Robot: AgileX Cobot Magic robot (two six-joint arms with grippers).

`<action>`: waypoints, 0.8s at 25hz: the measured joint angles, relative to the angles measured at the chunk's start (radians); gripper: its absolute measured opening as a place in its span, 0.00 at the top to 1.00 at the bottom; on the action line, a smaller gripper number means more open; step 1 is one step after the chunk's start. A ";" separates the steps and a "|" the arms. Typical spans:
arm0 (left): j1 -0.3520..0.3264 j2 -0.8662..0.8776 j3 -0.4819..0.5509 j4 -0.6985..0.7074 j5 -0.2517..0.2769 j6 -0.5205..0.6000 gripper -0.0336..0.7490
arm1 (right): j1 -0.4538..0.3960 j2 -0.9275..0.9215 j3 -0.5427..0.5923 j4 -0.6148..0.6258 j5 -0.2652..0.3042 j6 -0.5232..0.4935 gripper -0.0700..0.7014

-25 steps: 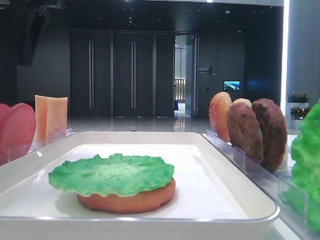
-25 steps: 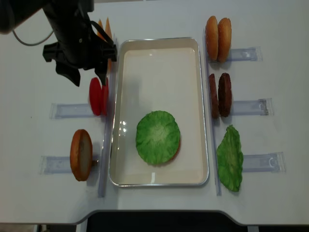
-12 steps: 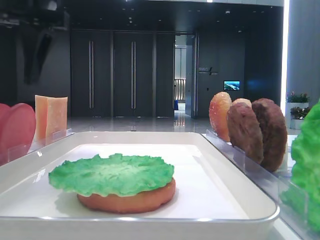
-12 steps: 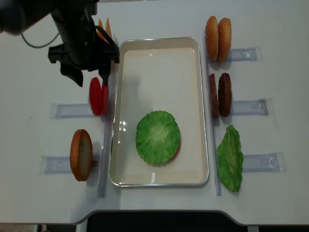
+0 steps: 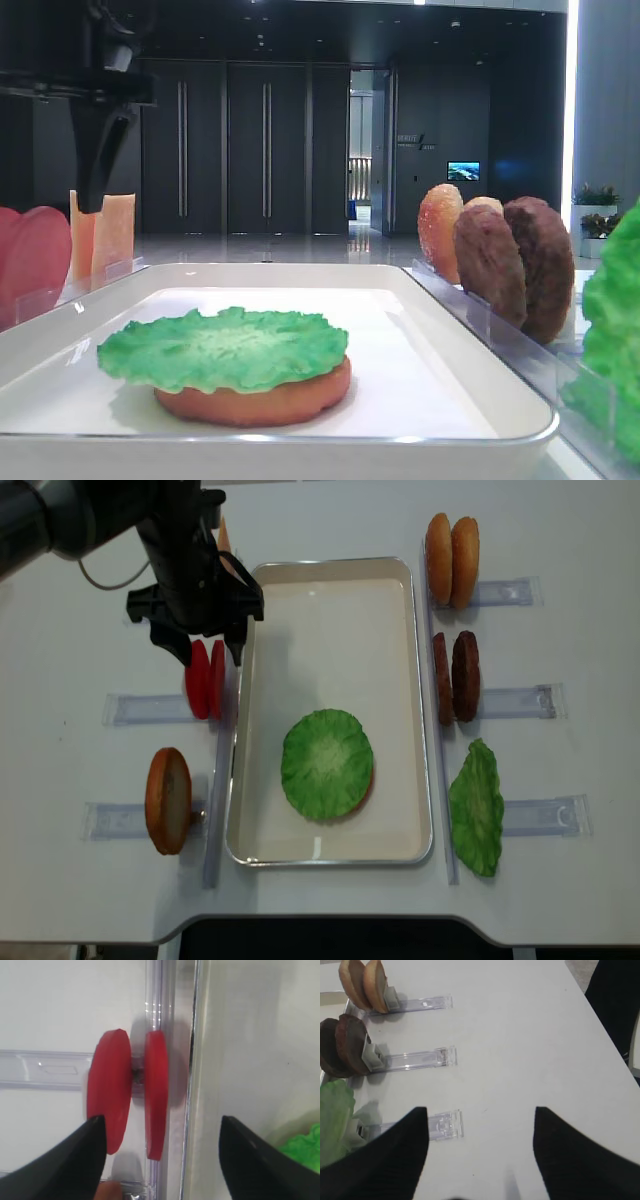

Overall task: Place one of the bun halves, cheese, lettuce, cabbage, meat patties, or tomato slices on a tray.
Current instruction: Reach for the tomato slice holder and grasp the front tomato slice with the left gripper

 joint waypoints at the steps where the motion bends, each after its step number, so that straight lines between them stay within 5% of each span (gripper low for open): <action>1: 0.000 0.007 0.000 -0.001 -0.003 0.000 0.27 | 0.000 0.000 0.000 0.000 0.000 0.000 0.35; 15: -0.004 0.026 -0.010 -0.044 -0.050 -0.007 0.27 | 0.000 0.000 0.000 0.000 0.000 0.000 0.35; 20: -0.004 0.031 -0.062 -0.027 0.007 -0.008 0.27 | 0.000 0.000 0.000 0.000 0.000 0.000 0.35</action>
